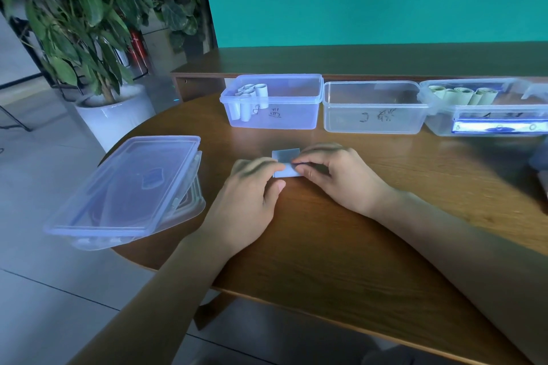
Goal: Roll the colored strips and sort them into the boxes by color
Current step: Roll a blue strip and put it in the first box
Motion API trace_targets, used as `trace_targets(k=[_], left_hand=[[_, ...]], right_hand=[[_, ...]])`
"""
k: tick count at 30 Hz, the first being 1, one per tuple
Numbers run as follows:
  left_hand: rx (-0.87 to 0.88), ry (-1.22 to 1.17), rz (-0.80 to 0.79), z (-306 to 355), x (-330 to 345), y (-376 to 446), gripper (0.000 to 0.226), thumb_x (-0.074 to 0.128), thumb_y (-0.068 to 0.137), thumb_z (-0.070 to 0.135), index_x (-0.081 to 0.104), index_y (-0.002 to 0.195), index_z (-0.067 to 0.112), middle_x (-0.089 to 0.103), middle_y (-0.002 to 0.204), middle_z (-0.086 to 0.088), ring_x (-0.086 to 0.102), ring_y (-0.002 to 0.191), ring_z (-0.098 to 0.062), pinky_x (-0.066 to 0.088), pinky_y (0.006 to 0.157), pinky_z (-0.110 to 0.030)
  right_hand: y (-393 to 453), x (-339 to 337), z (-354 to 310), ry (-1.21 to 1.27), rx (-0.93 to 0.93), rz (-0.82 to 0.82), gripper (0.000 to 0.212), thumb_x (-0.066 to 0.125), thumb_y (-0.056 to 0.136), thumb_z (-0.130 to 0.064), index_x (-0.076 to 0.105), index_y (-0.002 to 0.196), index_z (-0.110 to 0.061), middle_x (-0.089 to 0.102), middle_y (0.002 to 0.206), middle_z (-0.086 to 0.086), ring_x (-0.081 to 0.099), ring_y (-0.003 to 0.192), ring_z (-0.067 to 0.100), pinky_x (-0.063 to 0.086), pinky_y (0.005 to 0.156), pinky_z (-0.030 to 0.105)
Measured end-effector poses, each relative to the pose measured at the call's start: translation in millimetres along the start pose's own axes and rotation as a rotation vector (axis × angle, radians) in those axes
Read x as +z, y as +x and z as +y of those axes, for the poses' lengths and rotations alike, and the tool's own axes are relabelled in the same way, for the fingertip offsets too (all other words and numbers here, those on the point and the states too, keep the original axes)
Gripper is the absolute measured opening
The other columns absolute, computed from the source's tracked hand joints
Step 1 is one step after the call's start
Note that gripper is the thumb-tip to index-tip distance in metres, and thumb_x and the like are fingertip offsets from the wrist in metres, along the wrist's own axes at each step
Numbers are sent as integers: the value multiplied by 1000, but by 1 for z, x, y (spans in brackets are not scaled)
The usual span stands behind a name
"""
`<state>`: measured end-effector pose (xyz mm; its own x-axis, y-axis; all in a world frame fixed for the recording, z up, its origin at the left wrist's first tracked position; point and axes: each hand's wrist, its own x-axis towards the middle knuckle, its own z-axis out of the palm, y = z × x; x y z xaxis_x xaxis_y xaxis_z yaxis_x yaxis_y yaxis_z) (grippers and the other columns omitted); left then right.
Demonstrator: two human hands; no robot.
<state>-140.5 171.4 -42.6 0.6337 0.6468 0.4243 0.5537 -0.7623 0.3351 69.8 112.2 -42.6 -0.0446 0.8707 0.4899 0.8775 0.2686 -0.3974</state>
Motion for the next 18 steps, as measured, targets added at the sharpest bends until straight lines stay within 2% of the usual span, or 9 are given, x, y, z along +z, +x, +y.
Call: trace_targets(k=[3,8,13,18], left_hand=[[-5,-4,-8,1,0,2,36,48,103,31,56,138,24,57,139,8,42,129,-12,30,100,-22],[-18,-27,-21,-1,2,3,37,46,104,31,52,141,27,55,141,11,43,127,-14,36,104,-34],[32,-19,85,-4,7,13,31,58,99,22,63,130,20,63,130,7,51,116,-18,43,98,-33],[11,5,81,-5,12,26,30,59,98,21,64,128,18,66,125,4,52,112,-20,47,95,-38]], right_hand=[[0,1,0,-33,-17,8,24,62,101,-28,73,122,-22,69,123,-7,59,117,14,49,103,38],[2,3,3,-9,-33,25,22,64,99,-28,74,118,-21,69,118,-8,62,112,12,51,99,38],[10,5,8,-5,-8,10,21,62,101,-26,73,118,-23,69,117,-10,61,111,15,51,97,40],[16,8,12,-13,-11,28,23,59,103,-26,72,122,-23,65,118,-11,59,110,14,52,94,39]])
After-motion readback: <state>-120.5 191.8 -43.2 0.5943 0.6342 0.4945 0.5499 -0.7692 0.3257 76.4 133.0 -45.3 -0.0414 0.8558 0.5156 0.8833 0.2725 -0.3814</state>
